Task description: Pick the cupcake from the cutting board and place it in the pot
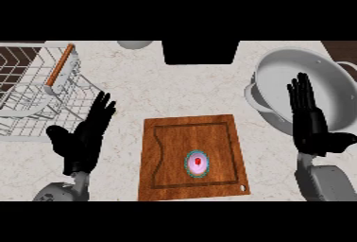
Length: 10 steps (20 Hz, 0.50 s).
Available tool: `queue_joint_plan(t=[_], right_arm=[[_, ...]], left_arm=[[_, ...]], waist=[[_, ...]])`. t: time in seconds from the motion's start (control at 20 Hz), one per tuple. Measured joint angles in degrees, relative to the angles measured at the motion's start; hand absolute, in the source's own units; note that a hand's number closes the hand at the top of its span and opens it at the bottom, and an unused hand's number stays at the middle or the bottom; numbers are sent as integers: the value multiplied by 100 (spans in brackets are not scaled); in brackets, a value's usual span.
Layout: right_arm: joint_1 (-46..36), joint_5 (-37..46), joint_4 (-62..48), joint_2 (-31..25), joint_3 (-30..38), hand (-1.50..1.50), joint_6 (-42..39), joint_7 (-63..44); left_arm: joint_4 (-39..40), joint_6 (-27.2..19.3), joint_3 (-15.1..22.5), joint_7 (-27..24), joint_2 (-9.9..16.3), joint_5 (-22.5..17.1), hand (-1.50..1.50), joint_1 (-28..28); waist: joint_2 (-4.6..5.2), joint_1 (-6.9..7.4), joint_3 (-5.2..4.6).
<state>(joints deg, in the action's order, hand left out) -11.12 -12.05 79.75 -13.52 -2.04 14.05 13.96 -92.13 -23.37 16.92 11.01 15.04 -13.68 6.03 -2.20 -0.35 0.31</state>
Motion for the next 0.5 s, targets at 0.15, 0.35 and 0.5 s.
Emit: queue_joint_plan(t=[0.15,0.35,0.5], right_arm=[[-187,-51,224,154,-463,-150,-343,-367],[-703,209,298,274,-1447,150,-1014,-721],[-682,1270,511,13,-1899,-150,-532,-652]], left_arm=[[-8,122,-76,-76,69,-5,0,82],[-54,258,-34,-39,149,16,0,245],[-108,339,-123,88,212,-95,0,253]], waist=[[109,57,-18],[124,298,-85],[128,162,-78]])
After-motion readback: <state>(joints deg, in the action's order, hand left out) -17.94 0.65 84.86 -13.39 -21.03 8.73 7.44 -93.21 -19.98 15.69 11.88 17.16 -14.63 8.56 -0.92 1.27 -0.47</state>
